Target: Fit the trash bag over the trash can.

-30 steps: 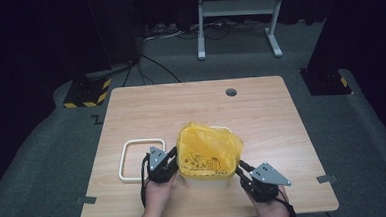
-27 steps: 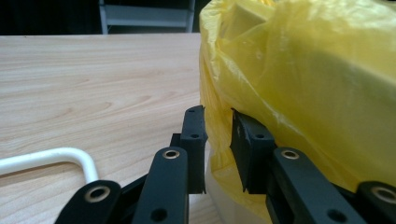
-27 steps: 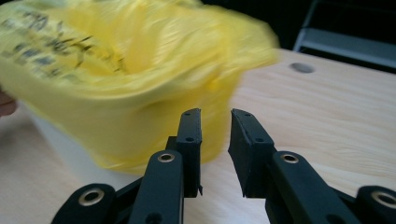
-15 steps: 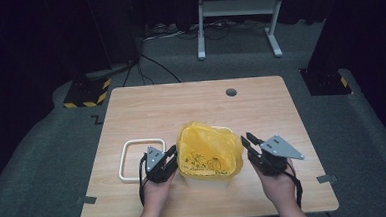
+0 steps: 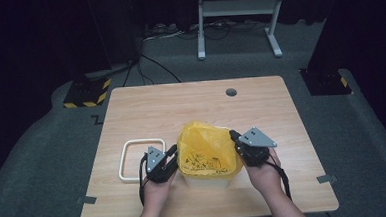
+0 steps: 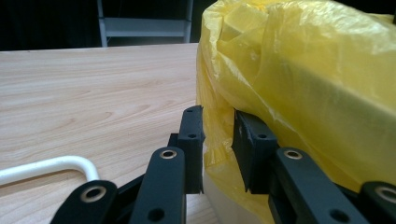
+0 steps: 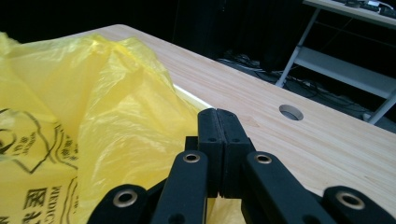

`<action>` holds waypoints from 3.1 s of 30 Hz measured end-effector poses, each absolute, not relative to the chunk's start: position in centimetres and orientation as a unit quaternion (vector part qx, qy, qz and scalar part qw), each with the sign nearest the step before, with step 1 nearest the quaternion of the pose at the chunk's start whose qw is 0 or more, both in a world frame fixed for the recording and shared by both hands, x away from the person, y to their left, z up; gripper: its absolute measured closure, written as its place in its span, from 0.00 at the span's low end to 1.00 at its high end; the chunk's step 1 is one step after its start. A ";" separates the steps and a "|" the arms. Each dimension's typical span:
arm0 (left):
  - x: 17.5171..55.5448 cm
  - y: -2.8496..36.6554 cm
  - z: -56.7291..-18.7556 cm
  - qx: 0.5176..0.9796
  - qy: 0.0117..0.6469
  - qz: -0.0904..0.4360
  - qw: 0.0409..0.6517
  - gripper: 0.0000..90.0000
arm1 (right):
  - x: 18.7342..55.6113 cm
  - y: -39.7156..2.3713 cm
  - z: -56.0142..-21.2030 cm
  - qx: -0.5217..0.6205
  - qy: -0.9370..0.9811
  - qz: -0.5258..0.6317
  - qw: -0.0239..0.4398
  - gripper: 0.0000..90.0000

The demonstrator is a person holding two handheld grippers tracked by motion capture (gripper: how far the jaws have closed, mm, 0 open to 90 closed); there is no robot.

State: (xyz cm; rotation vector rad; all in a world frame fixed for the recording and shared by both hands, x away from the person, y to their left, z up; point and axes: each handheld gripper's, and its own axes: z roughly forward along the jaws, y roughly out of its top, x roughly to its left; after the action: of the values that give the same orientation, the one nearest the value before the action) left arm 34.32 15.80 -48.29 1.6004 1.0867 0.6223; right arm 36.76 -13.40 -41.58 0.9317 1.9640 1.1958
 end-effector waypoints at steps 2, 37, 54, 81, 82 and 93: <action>34.5 15.7 -48.4 0.670 0.455 0.259 0.527 0.81 | 37.5 -13.7 -41.6 0.364 0.744 0.460 0.319 0.99; 33.3 15.4 -48.0 0.673 0.441 0.273 0.527 0.79 | 34.7 -18.2 -43.8 0.428 0.688 0.509 0.290 0.70; 33.7 13.8 -50.6 0.745 0.424 0.264 0.442 0.75 | 35.4 -17.0 -49.0 0.446 0.742 0.429 0.258 0.69; 33.3 15.0 -50.0 0.742 0.445 0.250 0.436 0.61 | 34.0 -19.8 -49.7 0.458 0.739 0.414 0.269 0.59; 33.3 15.1 -49.9 0.737 0.449 0.248 0.440 0.60 | 33.9 -20.0 -49.5 0.459 0.736 0.417 0.272 0.59; 32.9 13.7 -49.4 0.743 0.433 0.243 0.448 0.49 | 32.9 -19.1 -48.3 0.442 0.721 0.445 0.295 0.54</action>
State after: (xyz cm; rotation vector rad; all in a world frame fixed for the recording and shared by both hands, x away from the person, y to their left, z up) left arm 32.92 13.69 -49.36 1.8398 1.0724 0.6025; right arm 32.88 -19.12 -48.26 1.1754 1.9190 1.1833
